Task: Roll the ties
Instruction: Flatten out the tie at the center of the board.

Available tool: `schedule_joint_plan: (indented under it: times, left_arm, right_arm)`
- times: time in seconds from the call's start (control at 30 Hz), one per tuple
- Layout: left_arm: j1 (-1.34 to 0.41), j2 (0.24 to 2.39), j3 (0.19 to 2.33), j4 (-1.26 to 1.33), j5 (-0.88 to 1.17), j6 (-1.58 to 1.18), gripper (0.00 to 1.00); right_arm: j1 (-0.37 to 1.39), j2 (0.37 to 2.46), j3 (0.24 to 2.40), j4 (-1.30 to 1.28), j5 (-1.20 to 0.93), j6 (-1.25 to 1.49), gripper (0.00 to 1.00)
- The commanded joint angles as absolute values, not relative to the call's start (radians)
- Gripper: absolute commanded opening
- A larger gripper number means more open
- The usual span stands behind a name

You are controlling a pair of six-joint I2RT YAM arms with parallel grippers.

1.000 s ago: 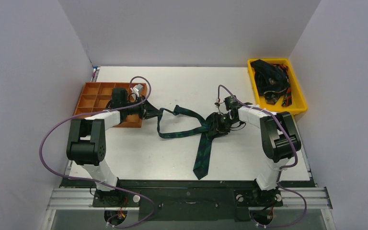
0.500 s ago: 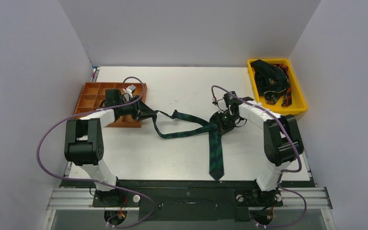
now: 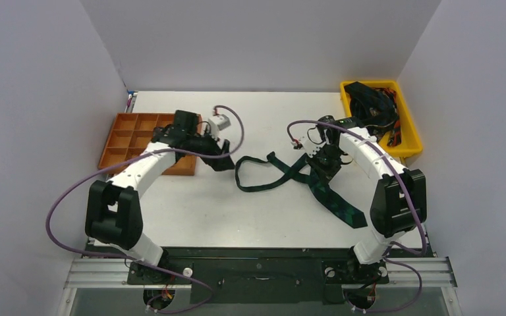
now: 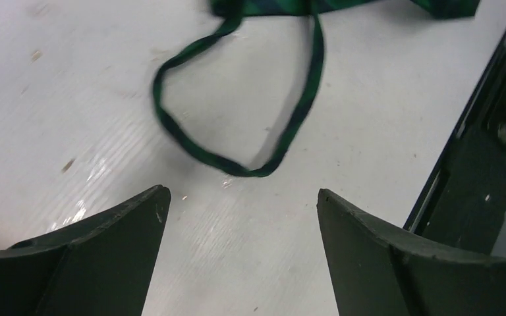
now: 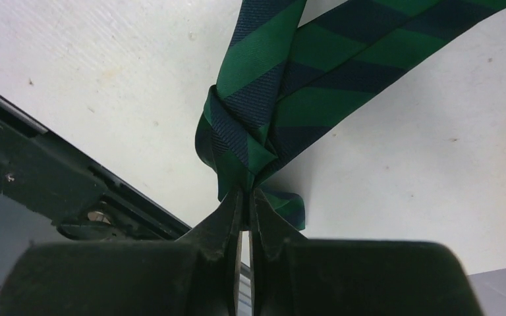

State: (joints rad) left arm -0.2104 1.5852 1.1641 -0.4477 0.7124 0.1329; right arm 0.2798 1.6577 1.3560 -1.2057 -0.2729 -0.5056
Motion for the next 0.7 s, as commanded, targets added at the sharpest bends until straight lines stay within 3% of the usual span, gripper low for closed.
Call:
schedule_joint_plan:
  times: [0.0,0.17,0.4,0.47,0.5,0.53,0.6,0.67]
  left_arm:
    - [-0.402,1.564,1.123,-0.492,0.638,0.447,0.80]
    - [-0.569,1.659,1.114,-0.344,0.595,0.436,0.80]
    - [-0.642,1.851,1.198,-0.314,0.501,0.395,0.76]
    - [-0.642,1.894,1.234,-0.374,0.509,0.383,0.64]
    - [-0.639,1.916,1.266,-0.405,0.528,0.383,0.48]
    - [-0.636,1.921,1.281,-0.466,0.541,0.388,0.39]
    - [-0.605,1.909,1.322,-0.559,0.596,0.385,0.08]
    - [-0.525,1.839,1.353,-0.622,0.669,0.324,0.00]
  right_arm:
    - [0.266,1.662,1.414,-1.289,-0.279,-0.548,0.00]
    - [0.235,1.659,1.415,-1.307,-0.284,-0.539,0.00]
    - [0.210,1.621,1.390,-1.313,-0.265,-0.548,0.00]
    - [0.201,1.612,1.384,-1.314,-0.254,-0.556,0.00]
    - [0.192,1.605,1.381,-1.314,-0.251,-0.564,0.00]
    - [0.186,1.602,1.374,-1.315,-0.244,-0.569,0.00]
    - [0.167,1.595,1.365,-1.326,-0.226,-0.594,0.00]
    - [0.145,1.580,1.343,-1.336,-0.190,-0.638,0.00]
